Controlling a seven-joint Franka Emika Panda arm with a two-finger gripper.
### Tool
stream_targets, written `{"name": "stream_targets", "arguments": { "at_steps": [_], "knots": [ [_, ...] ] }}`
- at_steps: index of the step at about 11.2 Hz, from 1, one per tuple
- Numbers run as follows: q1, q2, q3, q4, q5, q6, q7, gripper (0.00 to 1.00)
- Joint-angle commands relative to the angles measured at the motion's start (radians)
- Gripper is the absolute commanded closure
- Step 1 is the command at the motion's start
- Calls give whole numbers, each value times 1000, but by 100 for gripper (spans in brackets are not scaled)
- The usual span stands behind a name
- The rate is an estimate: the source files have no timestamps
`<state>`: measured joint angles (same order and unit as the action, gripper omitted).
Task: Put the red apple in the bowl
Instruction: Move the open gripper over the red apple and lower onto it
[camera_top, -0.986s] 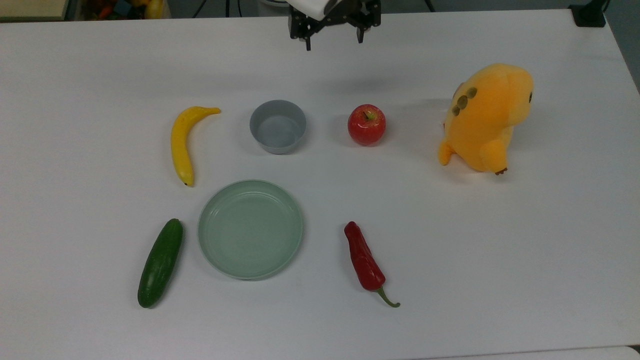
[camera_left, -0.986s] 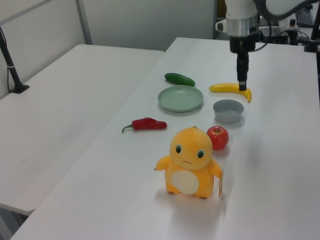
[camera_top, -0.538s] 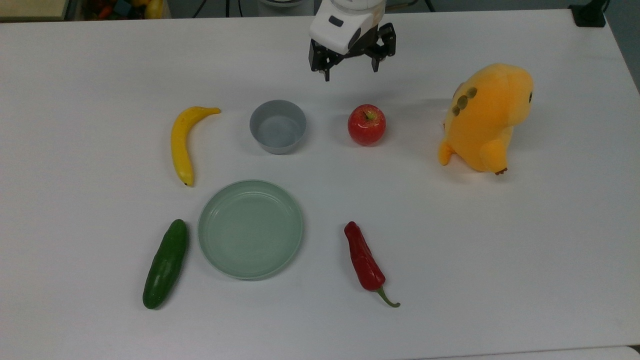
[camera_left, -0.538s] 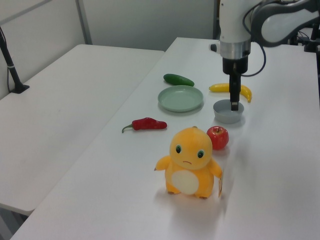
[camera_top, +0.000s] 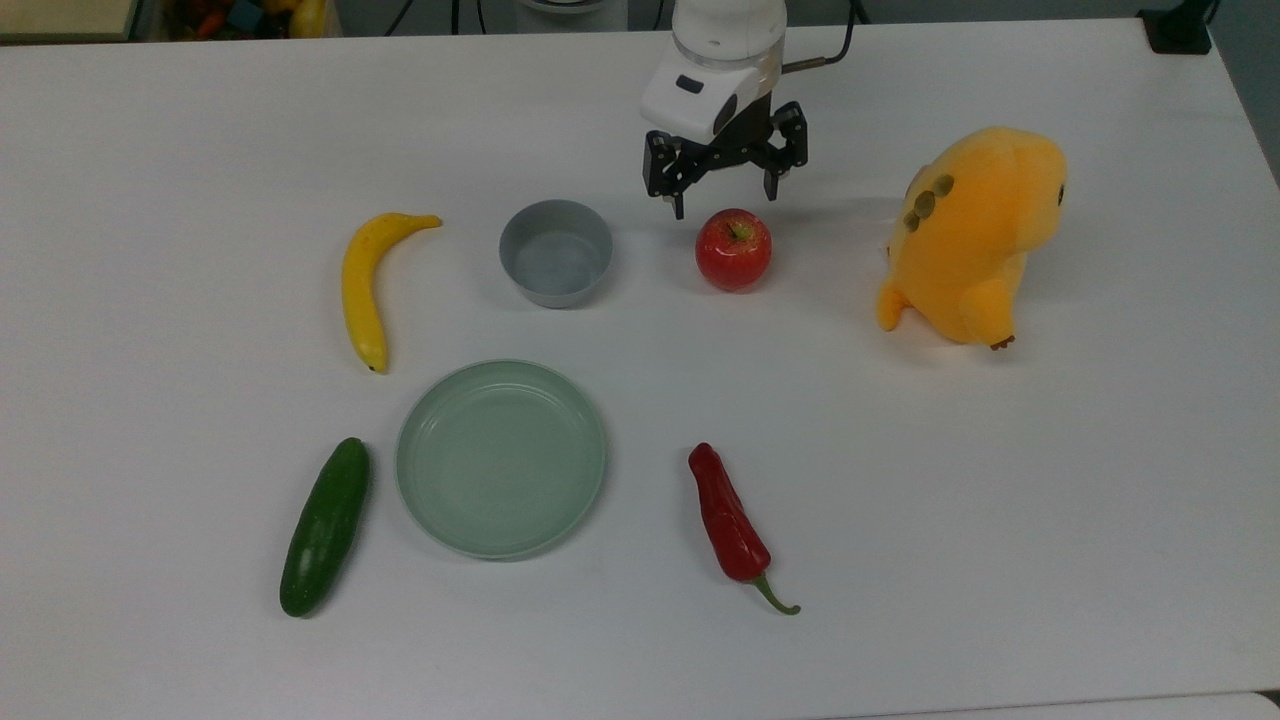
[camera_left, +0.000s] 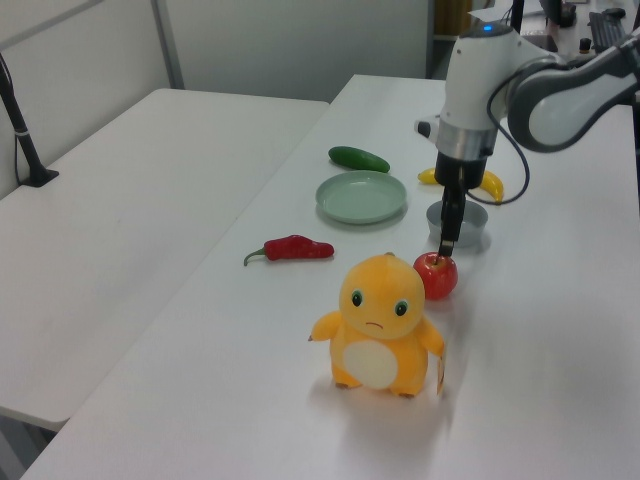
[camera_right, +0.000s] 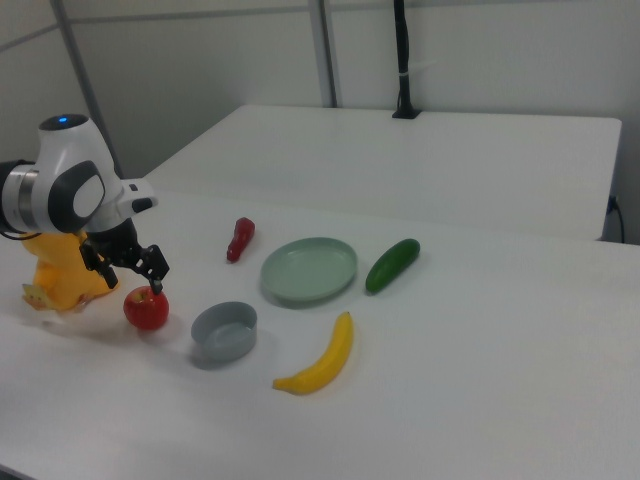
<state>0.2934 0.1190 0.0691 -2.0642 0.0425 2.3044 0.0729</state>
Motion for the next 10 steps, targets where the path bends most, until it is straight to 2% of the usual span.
{"name": "stream_targets", "arguments": {
  "at_steps": [1, 8, 10],
  "knots": [
    [7, 28, 12, -25, 16, 85, 41, 0],
    [7, 86, 21, -16, 0, 118, 44, 0],
    [7, 97, 34, -16, -33, 121, 42, 0]
  ]
}}
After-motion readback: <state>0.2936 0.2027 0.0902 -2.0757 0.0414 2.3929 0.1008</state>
